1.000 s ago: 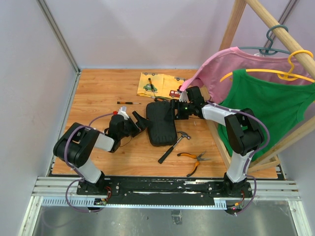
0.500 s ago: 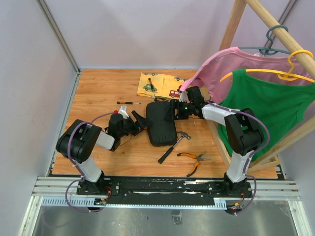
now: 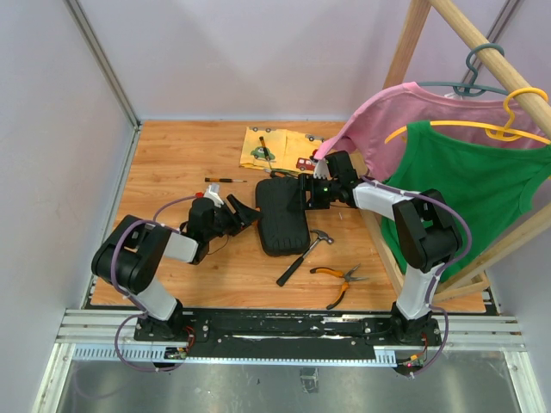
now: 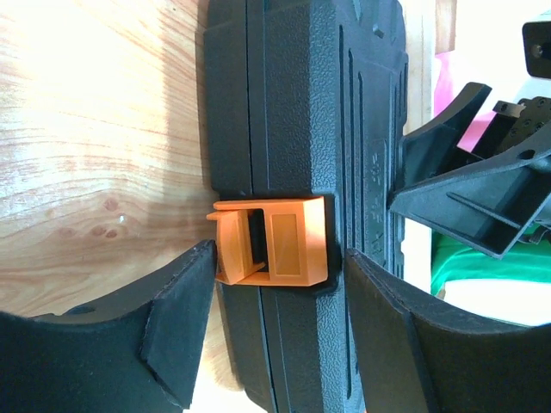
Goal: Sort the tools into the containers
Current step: Open the storage box at the center of the board.
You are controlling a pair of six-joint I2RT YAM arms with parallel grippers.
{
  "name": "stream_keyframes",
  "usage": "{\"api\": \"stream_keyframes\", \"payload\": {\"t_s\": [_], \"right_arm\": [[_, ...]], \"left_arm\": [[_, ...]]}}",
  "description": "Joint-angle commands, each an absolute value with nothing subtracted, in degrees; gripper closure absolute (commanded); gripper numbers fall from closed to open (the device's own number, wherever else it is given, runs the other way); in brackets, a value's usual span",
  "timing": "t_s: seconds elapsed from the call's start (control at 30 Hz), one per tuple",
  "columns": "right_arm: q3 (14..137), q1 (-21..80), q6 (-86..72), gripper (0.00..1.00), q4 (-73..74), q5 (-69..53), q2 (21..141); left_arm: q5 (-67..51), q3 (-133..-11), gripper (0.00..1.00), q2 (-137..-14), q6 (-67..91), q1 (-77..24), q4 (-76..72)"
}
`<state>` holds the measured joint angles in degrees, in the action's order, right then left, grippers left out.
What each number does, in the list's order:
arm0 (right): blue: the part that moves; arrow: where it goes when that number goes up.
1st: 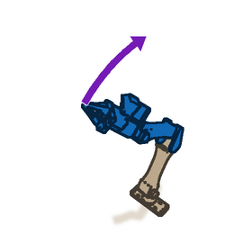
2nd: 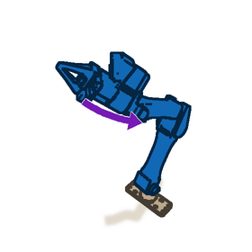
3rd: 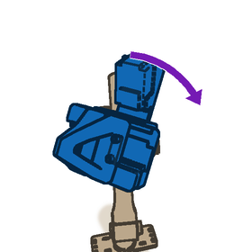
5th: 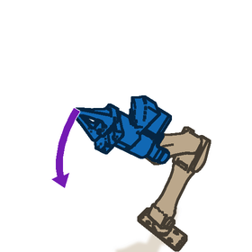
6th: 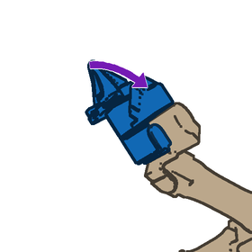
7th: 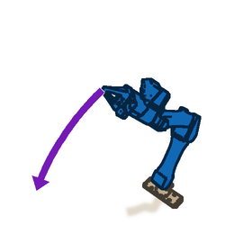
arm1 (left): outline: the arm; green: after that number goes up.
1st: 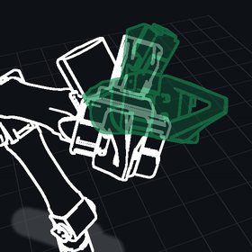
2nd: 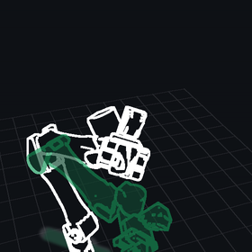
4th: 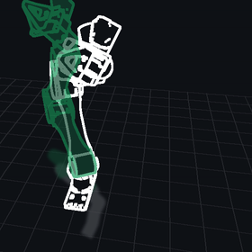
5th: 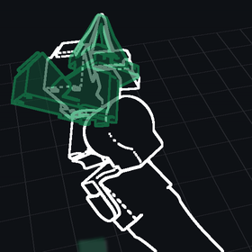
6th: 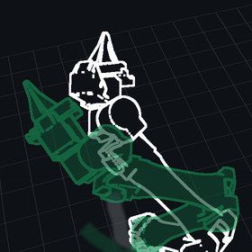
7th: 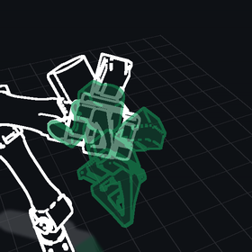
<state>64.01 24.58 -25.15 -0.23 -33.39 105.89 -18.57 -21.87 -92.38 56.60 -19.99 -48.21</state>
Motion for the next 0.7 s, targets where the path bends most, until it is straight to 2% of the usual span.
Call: {"api": "stream_keyframes", "payload": {"t_s": [0.0,0.67], "right_arm": [[64.32,25.31,-23.12,0.29,1.04,-32.79,107.64],[64.59,25.31,-23.29,0.3,0.98,-32.98,108.28]], "left_arm": [[-18.53,-22.85,0.37,-91.03,55.57,-19.75,-48.22],[-14.56,-23.44,0.47,-87.38,52.9,-19.77,-41.72]]}}
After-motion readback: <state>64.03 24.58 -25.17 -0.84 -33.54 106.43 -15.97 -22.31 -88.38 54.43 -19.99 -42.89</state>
